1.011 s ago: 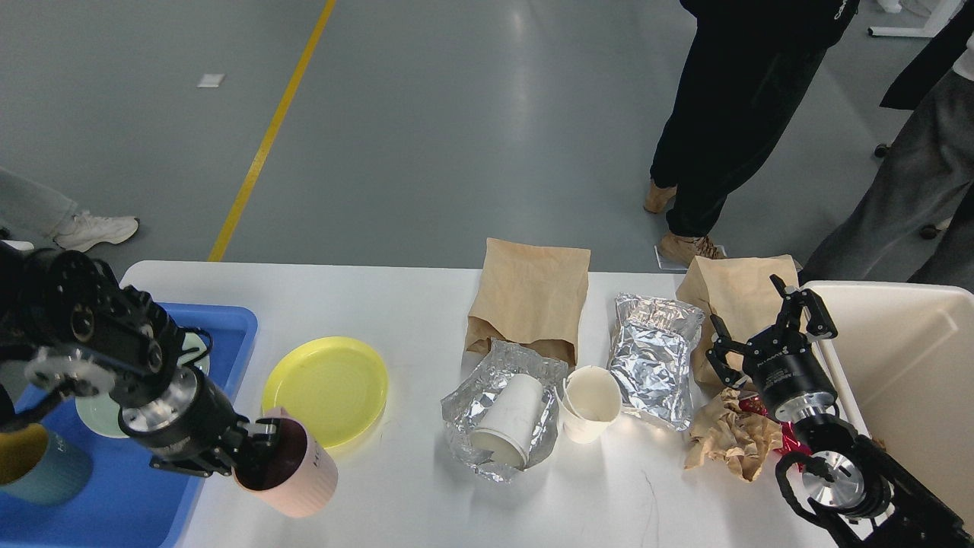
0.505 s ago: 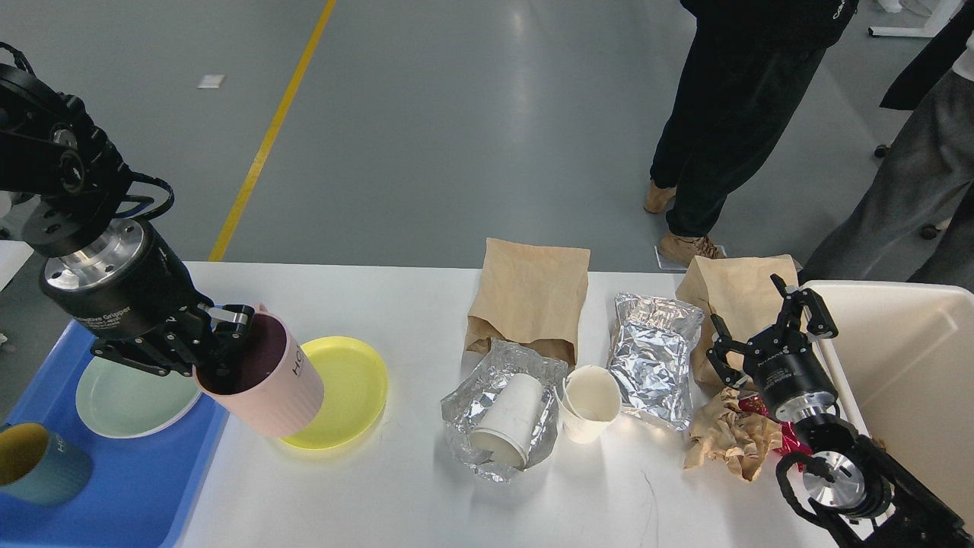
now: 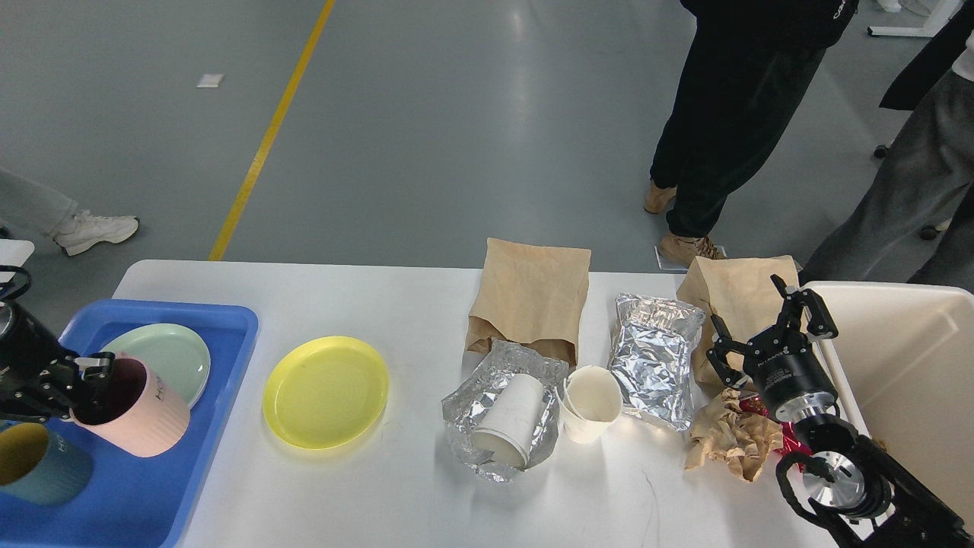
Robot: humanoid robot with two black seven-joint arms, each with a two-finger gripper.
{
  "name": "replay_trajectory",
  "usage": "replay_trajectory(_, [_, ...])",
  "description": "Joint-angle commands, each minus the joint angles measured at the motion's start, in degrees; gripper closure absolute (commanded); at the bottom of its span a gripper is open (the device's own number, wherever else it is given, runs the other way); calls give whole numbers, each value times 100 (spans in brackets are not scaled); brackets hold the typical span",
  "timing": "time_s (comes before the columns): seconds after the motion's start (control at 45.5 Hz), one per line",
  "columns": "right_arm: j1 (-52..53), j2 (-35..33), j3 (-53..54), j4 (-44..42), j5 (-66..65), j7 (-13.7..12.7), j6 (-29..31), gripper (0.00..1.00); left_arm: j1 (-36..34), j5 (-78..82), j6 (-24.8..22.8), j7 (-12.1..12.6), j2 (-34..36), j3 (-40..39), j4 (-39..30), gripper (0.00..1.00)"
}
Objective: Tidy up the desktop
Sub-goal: 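Lower the pink mug beside the tray and open the left gripper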
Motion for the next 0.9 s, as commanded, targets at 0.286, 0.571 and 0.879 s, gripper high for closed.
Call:
replay_trajectory(0.286, [3,8,0,1,-1,0,0,0,1961,416,318,22,154,-1108,1093,100])
replay_trajectory(0.571, [3,0,0,1,-1,0,0,0,2260,416,802,30,145,-1099,1093,100])
replay_trajectory(0.879, [3,8,0,1,-1,0,0,0,2357,267,907,31,136,-1099,1075,81])
